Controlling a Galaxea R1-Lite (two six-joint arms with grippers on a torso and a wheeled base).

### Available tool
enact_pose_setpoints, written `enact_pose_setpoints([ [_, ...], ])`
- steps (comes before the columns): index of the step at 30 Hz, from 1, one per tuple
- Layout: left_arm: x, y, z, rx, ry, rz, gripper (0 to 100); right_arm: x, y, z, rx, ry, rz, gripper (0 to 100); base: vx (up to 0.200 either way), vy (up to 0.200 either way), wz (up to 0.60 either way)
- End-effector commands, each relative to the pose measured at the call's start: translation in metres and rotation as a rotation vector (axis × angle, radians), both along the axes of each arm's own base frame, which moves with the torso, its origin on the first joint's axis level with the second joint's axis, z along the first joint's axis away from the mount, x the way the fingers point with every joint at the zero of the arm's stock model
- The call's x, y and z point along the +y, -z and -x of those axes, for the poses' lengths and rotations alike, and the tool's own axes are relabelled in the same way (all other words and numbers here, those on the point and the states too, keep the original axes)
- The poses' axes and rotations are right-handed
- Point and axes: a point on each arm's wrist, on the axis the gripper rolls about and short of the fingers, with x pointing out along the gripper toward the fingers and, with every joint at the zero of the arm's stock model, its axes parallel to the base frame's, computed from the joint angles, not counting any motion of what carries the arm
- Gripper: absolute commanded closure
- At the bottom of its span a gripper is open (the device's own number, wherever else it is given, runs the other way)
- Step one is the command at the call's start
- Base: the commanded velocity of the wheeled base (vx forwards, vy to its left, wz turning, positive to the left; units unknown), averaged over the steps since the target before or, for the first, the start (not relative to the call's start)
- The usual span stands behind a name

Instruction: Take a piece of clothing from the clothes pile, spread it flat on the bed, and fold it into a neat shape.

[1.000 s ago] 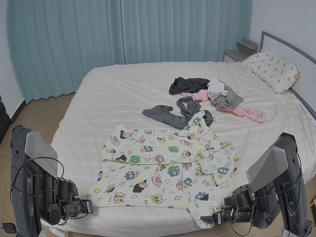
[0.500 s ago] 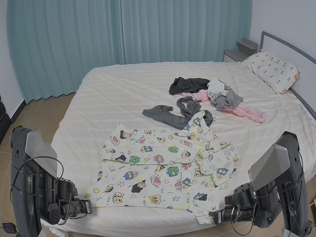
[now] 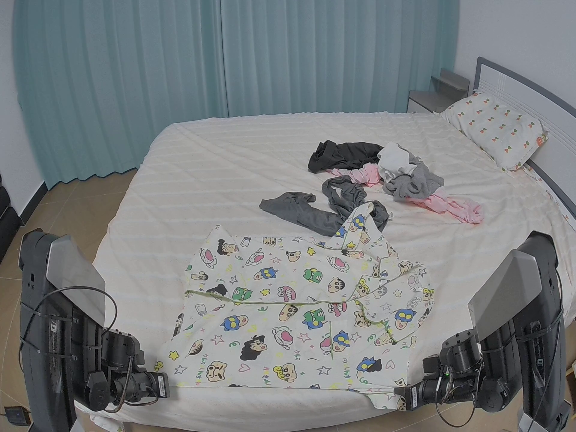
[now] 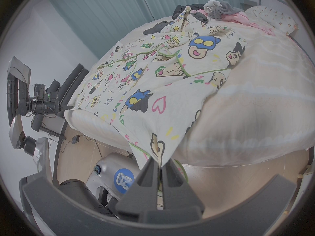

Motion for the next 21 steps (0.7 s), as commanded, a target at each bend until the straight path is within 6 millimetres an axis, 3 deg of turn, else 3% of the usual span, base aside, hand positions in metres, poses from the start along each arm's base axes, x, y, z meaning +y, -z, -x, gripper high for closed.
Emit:
enact_pose_setpoints([
  [1,-0.003,-0.011,0.008,0.031,0.025,-0.001,100,-0.003,0.000,0.007,0.044,-0.003,0.023,100,0.000,0.000,0.00],
  [21,-0.012,-0.022,0.025,0.149,0.085,-0.021,100,-0.007,-0.003,0.015,0.101,-0.050,0.090,100,0.000,0.000,0.00],
])
